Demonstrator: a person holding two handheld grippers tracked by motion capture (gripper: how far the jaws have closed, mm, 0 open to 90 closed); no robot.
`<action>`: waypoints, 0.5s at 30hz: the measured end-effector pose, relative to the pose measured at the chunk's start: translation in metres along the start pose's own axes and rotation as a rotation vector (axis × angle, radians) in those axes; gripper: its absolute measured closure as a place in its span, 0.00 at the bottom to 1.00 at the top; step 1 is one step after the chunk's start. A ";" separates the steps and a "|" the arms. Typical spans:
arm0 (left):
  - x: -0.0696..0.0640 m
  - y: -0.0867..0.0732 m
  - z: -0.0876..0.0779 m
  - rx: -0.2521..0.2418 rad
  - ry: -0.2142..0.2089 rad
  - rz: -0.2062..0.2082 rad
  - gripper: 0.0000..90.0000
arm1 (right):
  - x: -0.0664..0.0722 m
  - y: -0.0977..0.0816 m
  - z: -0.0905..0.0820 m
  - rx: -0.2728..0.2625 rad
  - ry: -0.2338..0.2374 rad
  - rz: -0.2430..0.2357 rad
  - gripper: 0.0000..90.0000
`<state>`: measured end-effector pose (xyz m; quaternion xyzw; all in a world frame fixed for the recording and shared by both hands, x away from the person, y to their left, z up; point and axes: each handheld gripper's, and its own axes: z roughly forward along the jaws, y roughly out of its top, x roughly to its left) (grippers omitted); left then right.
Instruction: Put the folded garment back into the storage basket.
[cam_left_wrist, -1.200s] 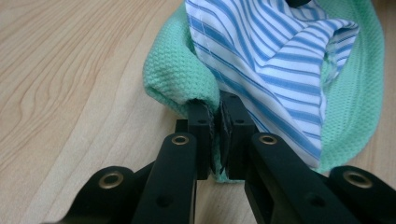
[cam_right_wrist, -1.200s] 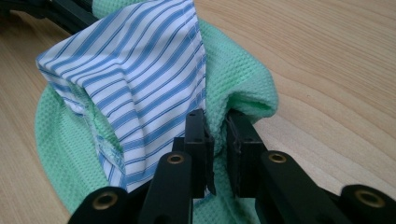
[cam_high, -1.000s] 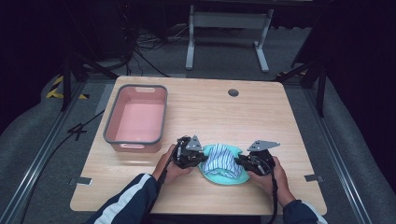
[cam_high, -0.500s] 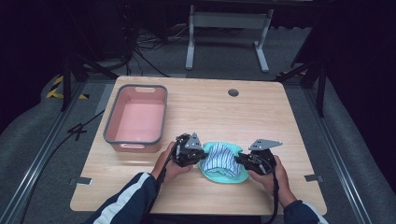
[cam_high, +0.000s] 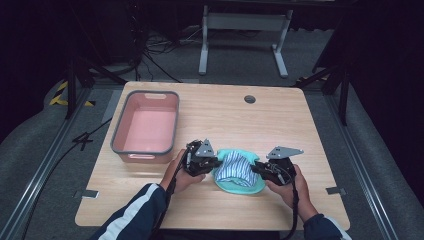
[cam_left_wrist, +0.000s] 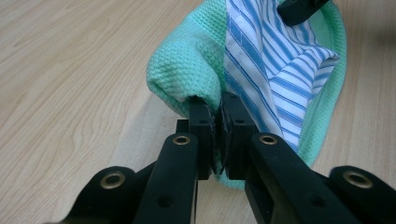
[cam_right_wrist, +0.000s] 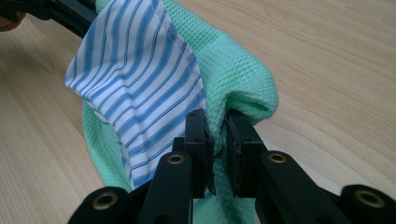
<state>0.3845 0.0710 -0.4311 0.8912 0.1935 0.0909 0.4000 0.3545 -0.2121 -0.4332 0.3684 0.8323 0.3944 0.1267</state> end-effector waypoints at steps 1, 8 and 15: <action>0.001 0.001 -0.002 -0.001 0.001 0.000 0.94 | 0.001 0.002 -0.001 -0.002 0.002 -0.001 0.89; 0.005 0.009 -0.015 -0.004 0.019 0.000 0.94 | 0.008 0.018 -0.001 -0.022 0.009 -0.014 0.89; 0.009 0.015 -0.028 -0.016 0.040 -0.006 0.94 | 0.009 0.032 -0.004 -0.044 0.009 -0.013 0.89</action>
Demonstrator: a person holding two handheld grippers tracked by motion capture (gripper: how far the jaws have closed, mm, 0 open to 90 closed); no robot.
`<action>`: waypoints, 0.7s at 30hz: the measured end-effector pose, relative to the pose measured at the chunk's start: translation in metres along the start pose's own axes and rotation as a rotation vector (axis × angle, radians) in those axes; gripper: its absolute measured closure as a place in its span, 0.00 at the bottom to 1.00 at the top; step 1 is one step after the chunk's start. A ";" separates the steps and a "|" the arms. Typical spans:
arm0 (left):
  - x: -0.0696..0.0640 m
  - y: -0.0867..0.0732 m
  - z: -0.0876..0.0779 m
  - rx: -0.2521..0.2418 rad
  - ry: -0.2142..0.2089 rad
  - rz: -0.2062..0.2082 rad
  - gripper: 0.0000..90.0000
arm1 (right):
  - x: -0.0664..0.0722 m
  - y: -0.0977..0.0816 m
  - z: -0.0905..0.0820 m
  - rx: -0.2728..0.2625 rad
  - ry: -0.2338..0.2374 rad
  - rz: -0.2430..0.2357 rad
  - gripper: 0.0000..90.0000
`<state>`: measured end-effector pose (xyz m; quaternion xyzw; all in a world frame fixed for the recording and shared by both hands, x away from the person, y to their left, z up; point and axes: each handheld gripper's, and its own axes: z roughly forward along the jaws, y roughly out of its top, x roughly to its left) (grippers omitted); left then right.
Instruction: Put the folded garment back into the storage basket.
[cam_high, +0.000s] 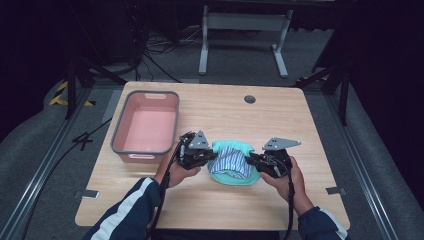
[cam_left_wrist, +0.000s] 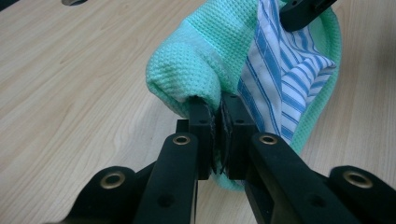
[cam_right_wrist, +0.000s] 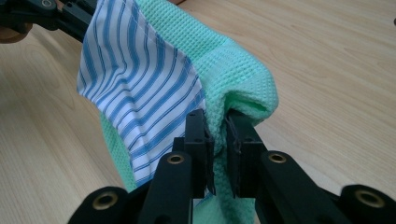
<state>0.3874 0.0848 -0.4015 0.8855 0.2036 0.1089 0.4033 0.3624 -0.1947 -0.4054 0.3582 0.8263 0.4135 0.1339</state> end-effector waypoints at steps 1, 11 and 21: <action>0.001 0.001 -0.003 0.002 0.003 0.007 0.94 | 0.001 0.004 0.000 -0.003 0.001 0.001 0.89; 0.012 0.010 -0.026 -0.029 0.038 -0.009 0.94 | 0.006 0.034 -0.002 -0.014 -0.004 -0.031 0.89; 0.027 0.019 -0.054 -0.059 0.089 -0.018 0.94 | 0.014 0.067 -0.002 -0.031 -0.002 -0.063 0.89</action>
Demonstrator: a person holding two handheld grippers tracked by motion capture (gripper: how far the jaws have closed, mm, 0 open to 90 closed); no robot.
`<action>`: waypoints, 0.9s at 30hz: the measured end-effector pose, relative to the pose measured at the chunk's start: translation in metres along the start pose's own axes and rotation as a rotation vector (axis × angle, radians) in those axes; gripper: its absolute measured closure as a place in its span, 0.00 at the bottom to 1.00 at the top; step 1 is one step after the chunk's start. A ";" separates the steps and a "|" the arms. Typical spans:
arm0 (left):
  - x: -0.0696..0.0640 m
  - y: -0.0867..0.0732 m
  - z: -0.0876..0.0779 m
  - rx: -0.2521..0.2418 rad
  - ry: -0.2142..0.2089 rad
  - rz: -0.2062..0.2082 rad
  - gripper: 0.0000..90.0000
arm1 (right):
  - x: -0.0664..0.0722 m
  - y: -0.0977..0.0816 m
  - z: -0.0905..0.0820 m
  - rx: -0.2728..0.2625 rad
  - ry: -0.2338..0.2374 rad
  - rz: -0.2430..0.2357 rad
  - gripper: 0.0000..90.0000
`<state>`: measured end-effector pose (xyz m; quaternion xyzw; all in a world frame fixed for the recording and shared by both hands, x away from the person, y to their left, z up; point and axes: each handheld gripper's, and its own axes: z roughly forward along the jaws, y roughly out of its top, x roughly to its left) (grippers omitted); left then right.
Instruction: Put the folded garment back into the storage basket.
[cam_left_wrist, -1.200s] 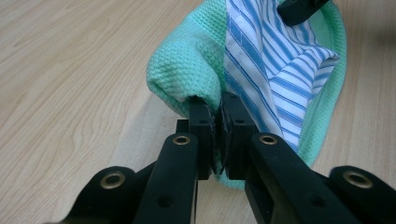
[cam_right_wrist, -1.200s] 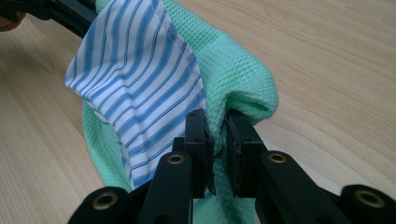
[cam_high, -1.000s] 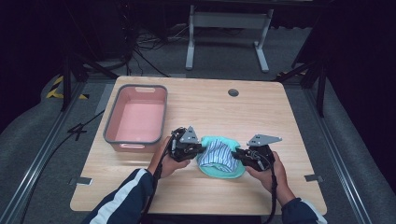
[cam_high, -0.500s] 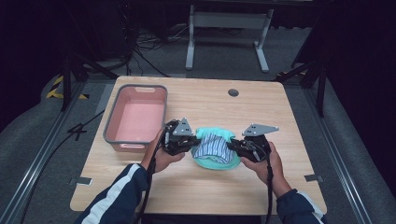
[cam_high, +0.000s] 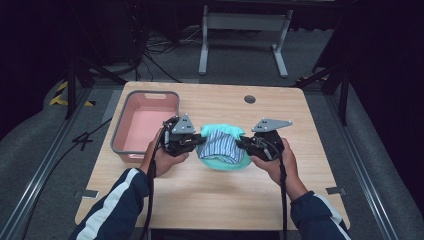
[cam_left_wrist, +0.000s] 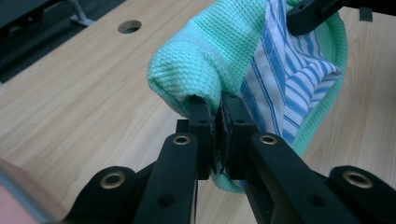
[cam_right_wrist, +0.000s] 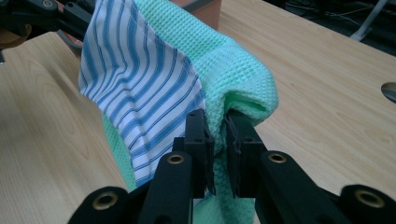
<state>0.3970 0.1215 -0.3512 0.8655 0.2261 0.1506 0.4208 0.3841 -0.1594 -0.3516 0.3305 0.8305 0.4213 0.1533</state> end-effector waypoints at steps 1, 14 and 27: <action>0.002 0.001 -0.004 0.000 0.010 0.000 0.94 | 0.000 0.003 0.000 -0.005 -0.001 -0.004 0.89; 0.025 -0.001 -0.039 -0.022 0.089 -0.024 0.94 | 0.014 0.042 0.015 -0.027 0.017 -0.046 0.89; 0.042 -0.011 -0.067 -0.025 0.155 -0.046 0.94 | 0.029 0.070 0.034 -0.035 0.042 -0.076 0.89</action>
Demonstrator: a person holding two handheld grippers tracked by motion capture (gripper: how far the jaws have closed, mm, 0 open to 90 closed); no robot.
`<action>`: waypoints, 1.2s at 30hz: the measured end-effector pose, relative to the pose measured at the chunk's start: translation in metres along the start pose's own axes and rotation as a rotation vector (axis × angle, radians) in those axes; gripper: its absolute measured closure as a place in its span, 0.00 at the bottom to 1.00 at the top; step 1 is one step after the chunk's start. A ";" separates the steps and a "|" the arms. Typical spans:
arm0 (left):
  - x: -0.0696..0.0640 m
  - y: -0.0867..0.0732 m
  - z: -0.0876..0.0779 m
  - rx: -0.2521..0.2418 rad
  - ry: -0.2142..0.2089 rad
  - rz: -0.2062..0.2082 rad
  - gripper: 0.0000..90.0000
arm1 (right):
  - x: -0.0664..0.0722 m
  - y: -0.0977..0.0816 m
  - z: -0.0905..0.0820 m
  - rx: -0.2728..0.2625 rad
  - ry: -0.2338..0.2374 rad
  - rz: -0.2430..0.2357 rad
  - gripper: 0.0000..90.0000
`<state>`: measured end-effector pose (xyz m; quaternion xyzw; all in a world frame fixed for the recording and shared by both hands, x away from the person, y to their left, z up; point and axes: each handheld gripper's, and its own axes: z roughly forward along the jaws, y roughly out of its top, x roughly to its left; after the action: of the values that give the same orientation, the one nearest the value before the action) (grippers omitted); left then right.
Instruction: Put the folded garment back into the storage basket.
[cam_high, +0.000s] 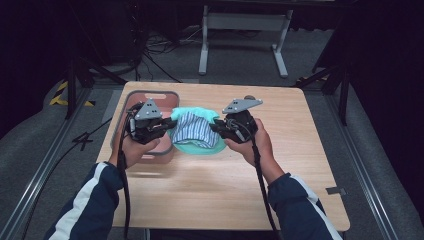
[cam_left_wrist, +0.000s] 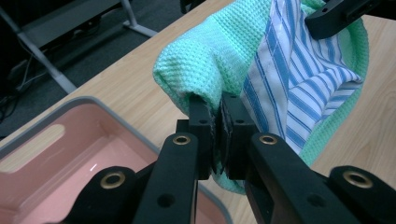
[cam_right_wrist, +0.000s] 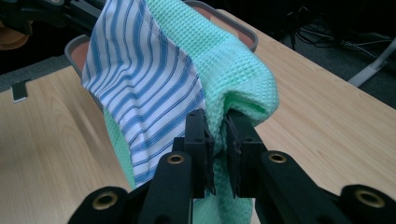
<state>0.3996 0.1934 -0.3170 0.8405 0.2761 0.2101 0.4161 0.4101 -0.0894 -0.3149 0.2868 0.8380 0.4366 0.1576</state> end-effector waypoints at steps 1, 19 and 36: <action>0.002 0.000 -0.002 0.000 0.008 0.003 0.94 | 0.002 0.004 0.003 -0.001 0.001 -0.001 0.89; 0.038 -0.016 -0.043 0.027 0.099 -0.038 0.94 | 0.023 0.042 0.045 -0.009 0.052 -0.012 0.89; 0.062 -0.040 -0.062 0.048 0.173 -0.075 0.94 | 0.043 0.064 0.089 0.009 0.080 -0.026 0.89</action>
<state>0.3987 0.2889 -0.3068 0.8180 0.3473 0.2597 0.3779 0.4439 0.0229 -0.3137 0.2589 0.8492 0.4420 0.1281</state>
